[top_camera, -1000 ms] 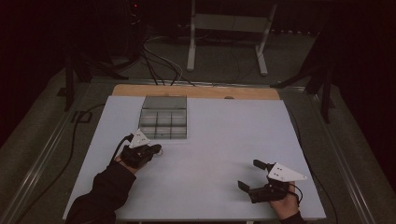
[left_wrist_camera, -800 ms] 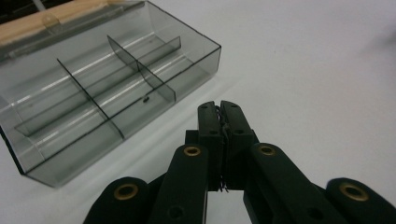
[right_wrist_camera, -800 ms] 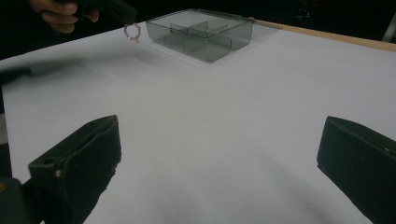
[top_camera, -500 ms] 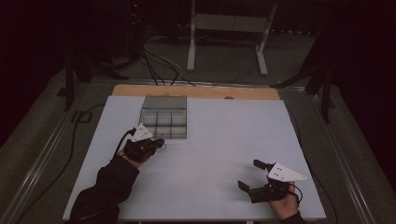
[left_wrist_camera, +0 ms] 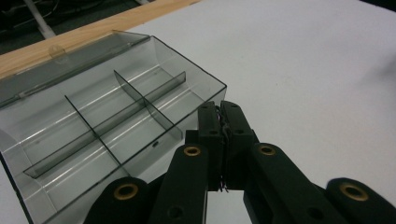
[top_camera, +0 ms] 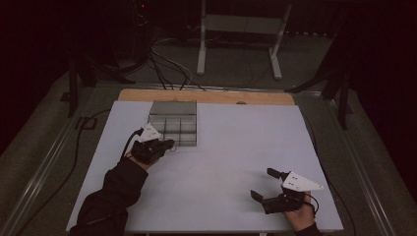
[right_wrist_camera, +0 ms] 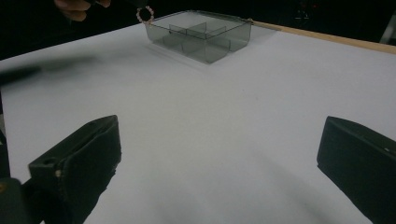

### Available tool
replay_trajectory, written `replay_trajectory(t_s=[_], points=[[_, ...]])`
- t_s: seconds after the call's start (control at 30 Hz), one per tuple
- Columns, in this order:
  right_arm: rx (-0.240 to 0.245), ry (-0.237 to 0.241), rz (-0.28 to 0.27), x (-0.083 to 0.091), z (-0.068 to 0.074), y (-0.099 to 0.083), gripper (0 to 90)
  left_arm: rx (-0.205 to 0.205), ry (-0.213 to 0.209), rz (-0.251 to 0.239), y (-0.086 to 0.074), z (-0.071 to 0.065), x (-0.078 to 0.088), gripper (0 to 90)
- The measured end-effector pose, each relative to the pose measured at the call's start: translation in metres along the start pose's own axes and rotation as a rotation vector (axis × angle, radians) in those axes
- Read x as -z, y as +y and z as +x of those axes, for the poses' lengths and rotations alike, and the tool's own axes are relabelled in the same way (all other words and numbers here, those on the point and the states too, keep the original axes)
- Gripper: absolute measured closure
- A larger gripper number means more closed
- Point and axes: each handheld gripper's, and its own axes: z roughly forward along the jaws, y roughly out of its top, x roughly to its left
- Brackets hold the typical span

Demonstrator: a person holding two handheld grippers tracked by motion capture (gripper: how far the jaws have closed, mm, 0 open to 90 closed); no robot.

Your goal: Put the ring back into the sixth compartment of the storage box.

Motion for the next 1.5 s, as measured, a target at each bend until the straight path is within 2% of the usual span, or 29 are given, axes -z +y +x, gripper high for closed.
replay_trajectory(t_s=[0.67,0.8,1.5], points=[[0.001,-0.008,-0.009,0.002,0.0,0.0,0.0,0.0,-0.013,-0.015,0.016,0.01,-0.017,90.0],[0.0,-0.006,-0.008,0.002,0.0,0.0,0.0,0.016,-0.013,-0.01,0.017,0.014,-0.021,90.0],[-0.002,-0.004,0.002,0.0,0.0,-0.001,0.0,0.031,-0.019,-0.014,0.023,0.026,-0.041,90.0]])
